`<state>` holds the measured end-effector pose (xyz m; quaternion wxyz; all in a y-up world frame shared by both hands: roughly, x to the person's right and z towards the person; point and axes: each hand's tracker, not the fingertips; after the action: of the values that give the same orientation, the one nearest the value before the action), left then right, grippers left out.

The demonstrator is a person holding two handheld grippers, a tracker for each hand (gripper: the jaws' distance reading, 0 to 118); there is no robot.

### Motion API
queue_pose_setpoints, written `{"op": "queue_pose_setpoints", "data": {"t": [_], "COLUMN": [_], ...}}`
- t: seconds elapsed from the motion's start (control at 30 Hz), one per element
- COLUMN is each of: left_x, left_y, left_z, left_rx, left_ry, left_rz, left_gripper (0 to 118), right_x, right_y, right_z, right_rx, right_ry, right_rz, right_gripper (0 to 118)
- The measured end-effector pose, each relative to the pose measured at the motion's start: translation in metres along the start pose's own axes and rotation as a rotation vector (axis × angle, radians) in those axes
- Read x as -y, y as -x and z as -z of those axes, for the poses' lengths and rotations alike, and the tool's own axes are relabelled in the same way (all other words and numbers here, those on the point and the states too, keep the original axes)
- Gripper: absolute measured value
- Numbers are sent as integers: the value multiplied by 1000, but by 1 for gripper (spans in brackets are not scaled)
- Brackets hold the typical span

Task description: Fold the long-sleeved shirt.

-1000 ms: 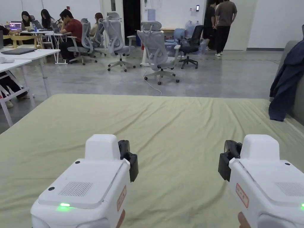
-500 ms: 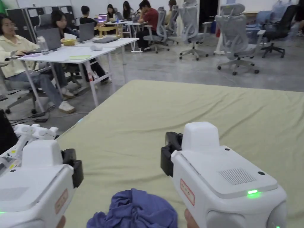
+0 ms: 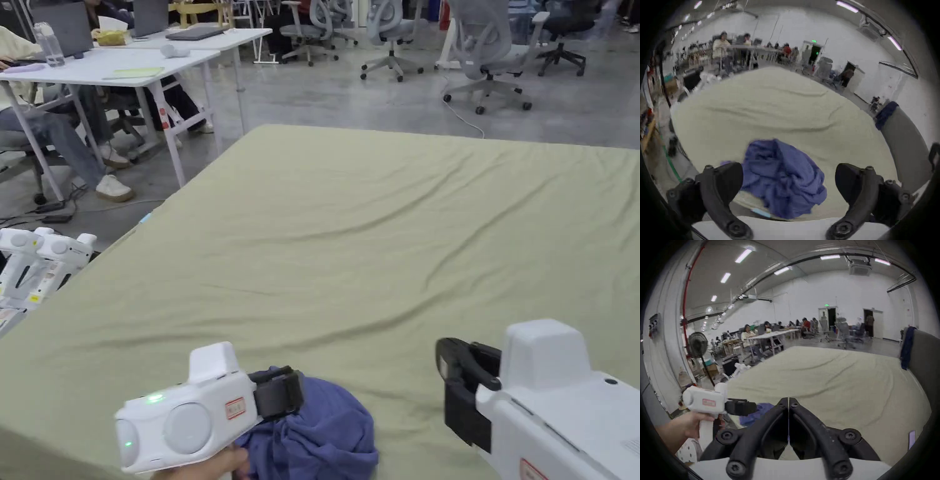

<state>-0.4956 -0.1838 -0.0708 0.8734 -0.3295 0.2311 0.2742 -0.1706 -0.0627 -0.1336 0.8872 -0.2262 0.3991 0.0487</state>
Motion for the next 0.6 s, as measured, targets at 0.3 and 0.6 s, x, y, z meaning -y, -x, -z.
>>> {"op": "queue_pose_setpoints", "data": {"t": [0.3,0.6], "left_x": [0,-79], "left_y": [-27,-158], "left_z": [80,-41], "left_rx": [-148,209], "left_ry": [181,-78], "left_rz": [83,214], "left_gripper": [18,15], "right_x": [12,-4], "right_y": [-41,-94], "right_z": [1,-60], "right_rx": [72,159], "right_ry": [60,-77], "right_rz": [76,157], "right_gripper": [3,3]}}
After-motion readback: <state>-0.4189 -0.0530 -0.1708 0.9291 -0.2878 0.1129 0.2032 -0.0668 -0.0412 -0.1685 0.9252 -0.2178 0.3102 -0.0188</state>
